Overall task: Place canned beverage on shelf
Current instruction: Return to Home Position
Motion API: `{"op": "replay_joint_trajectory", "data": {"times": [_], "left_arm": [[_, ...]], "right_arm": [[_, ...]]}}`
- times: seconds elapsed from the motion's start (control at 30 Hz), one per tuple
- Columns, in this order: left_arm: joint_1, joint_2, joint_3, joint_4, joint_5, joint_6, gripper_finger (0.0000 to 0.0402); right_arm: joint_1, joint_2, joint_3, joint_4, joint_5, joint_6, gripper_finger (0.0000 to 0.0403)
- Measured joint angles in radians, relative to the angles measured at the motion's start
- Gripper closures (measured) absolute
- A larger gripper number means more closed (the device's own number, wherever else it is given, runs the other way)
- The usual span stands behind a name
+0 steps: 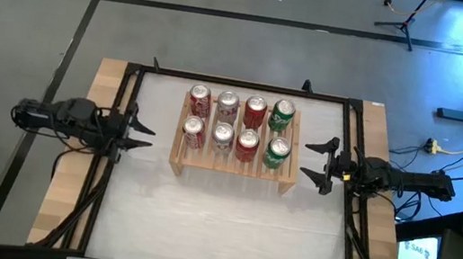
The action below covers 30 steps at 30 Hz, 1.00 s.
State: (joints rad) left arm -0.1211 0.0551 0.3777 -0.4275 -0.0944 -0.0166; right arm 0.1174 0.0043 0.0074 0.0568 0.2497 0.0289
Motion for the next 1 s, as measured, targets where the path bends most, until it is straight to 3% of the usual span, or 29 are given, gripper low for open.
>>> {"op": "replay_joint_trajectory", "data": {"times": [0.43,0.83,1.0], "left_arm": [[0.001,-0.052,-0.150,0.140,0.000,0.024,0.0259],[0.001,-0.052,-0.362,0.435,-0.001,0.030,0.0259],[0.017,-0.050,-0.371,0.467,-0.004,0.061,0.0259]], "right_arm": [[0.000,0.000,0.000,0.000,0.000,0.000,0.0022],[0.000,0.000,0.000,0.000,0.000,0.000,0.0022],[0.000,0.000,0.000,0.000,0.000,0.000,0.0022]]}}
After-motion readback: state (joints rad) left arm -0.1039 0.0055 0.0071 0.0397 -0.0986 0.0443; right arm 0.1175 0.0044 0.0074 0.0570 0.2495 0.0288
